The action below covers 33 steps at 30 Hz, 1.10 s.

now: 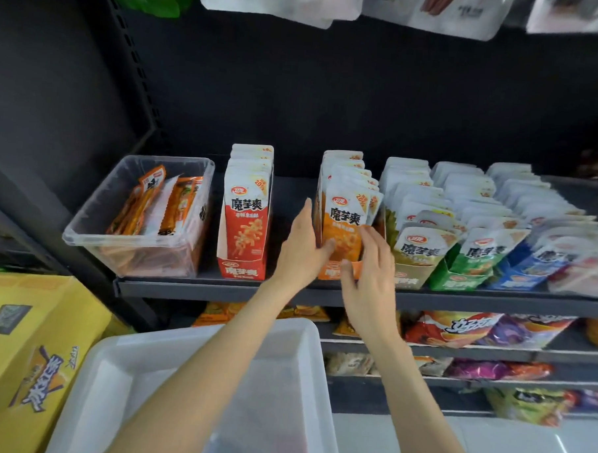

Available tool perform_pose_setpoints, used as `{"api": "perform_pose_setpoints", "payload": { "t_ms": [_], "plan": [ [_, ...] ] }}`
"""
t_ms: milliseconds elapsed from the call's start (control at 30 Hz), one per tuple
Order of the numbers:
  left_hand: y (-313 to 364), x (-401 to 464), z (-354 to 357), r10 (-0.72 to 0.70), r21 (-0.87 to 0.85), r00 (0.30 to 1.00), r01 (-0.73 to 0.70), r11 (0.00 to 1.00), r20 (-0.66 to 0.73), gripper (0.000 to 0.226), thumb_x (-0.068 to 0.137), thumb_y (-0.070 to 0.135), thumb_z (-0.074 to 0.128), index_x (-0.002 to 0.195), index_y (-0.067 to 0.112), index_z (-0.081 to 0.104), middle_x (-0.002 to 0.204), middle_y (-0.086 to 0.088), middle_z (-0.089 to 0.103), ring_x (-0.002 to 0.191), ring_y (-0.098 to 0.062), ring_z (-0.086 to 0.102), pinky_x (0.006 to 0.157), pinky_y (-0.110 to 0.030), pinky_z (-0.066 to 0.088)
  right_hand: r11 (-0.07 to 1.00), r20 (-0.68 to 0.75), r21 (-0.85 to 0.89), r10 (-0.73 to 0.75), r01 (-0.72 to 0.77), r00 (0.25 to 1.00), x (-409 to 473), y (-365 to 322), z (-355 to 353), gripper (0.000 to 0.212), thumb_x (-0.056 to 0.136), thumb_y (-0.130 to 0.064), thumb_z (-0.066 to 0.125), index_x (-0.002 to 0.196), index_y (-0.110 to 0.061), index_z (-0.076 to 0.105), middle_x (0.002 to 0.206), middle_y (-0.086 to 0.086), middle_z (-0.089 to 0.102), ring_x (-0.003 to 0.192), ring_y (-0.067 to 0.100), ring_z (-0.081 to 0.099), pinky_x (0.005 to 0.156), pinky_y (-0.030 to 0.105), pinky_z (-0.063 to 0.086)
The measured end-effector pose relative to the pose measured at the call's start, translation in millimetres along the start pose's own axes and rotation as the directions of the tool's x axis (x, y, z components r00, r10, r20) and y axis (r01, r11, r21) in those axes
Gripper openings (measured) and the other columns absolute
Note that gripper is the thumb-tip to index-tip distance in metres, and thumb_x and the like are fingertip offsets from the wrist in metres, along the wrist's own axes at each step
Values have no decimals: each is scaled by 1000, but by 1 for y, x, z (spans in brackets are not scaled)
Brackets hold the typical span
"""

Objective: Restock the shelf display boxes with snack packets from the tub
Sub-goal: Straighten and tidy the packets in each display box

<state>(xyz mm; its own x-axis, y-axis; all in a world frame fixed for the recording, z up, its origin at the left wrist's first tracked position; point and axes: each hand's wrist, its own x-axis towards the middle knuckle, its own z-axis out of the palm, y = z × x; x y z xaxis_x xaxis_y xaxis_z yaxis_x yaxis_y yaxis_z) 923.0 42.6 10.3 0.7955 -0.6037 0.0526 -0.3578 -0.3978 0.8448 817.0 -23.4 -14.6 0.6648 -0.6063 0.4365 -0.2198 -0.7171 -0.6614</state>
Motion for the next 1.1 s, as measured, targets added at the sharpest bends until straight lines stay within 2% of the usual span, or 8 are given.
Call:
{"api": "perform_pose_setpoints", "payload": {
  "t_ms": [167, 300, 400, 633, 800, 933, 1033, 1100],
  "plan": [
    [-6, 6, 5, 59, 122, 998, -63, 990, 39, 78, 91, 26, 59, 151, 27, 9, 144, -1, 43, 127, -19, 49, 102, -41, 44, 978, 214, 103, 156, -181, 964, 4, 6, 8, 67, 99, -22, 46, 152, -18, 7, 157, 2, 21, 141, 17, 27, 103, 21, 26],
    [-15, -7, -3, 109, 203, 993, -113, 973, 32, 77, 91, 21, 57, 151, 25, 8, 143, -1, 44, 124, -17, 51, 100, -38, 47, 967, 262, 138, 174, -215, 949, 3, 3, 5, 68, 99, -31, 47, 153, -19, 6, 154, -1, 28, 139, 16, 31, 100, 19, 24],
    [-25, -16, -8, 129, 240, 992, -128, 962, 11, 80, 91, 15, 58, 152, 24, 6, 145, -2, 41, 123, -18, 51, 96, -34, 49, 948, 299, 214, 167, -236, 940, 15, -1, 12, 73, 95, -37, 51, 152, -23, 7, 152, -2, 33, 137, 16, 36, 112, 38, 33],
    [-5, -2, -16, 180, 22, 984, -180, 983, 0, 94, 78, 19, 76, 150, 23, 14, 152, 4, 28, 137, -6, 26, 103, -23, 29, 914, 342, 359, 59, -189, 938, 80, -23, -2, 69, 89, -11, 59, 148, -18, 23, 145, 4, 41, 133, 17, 40, 108, 38, 39],
    [-8, 17, -12, 178, 169, 983, -181, 969, 33, 116, 68, 22, 84, 152, 16, 3, 159, -2, 8, 144, -18, 14, 112, -37, 29, 1000, 372, -6, 6, -4, 928, 110, -24, -10, 84, 82, -19, 71, 148, -15, 20, 147, 11, 28, 135, 26, 29, 104, 34, 35],
    [-15, 14, -5, 126, 446, 990, -138, 884, 57, 130, 67, 20, 84, 149, 21, -18, 158, 2, -13, 142, -25, 21, 85, -25, 42, 883, 573, -380, -10, 276, 820, 143, -34, -24, 100, 73, -22, 77, 150, -15, 14, 155, 10, 8, 141, 29, 12, 110, 42, 29],
    [-16, 7, 1, 135, 518, 991, -107, 849, -16, 128, 71, 19, 81, 147, 22, -23, 158, 3, -13, 136, -24, 31, 72, -20, 42, 835, 690, -405, 12, 372, 724, 167, -43, -31, 100, 70, -33, 81, 148, -14, 21, 152, 7, 20, 139, 25, 21, 110, 42, 31],
    [-14, 5, 3, 149, 542, 988, -98, 834, -51, 126, 73, 22, 80, 147, 20, -21, 158, 0, -9, 133, -23, 34, 71, -21, 45, 866, 691, -342, -32, 366, 722, 178, -44, -32, 75, 80, -35, 73, 140, -13, 35, 141, 5, 38, 129, 22, 37, 102, 37, 38]
  ]
}}
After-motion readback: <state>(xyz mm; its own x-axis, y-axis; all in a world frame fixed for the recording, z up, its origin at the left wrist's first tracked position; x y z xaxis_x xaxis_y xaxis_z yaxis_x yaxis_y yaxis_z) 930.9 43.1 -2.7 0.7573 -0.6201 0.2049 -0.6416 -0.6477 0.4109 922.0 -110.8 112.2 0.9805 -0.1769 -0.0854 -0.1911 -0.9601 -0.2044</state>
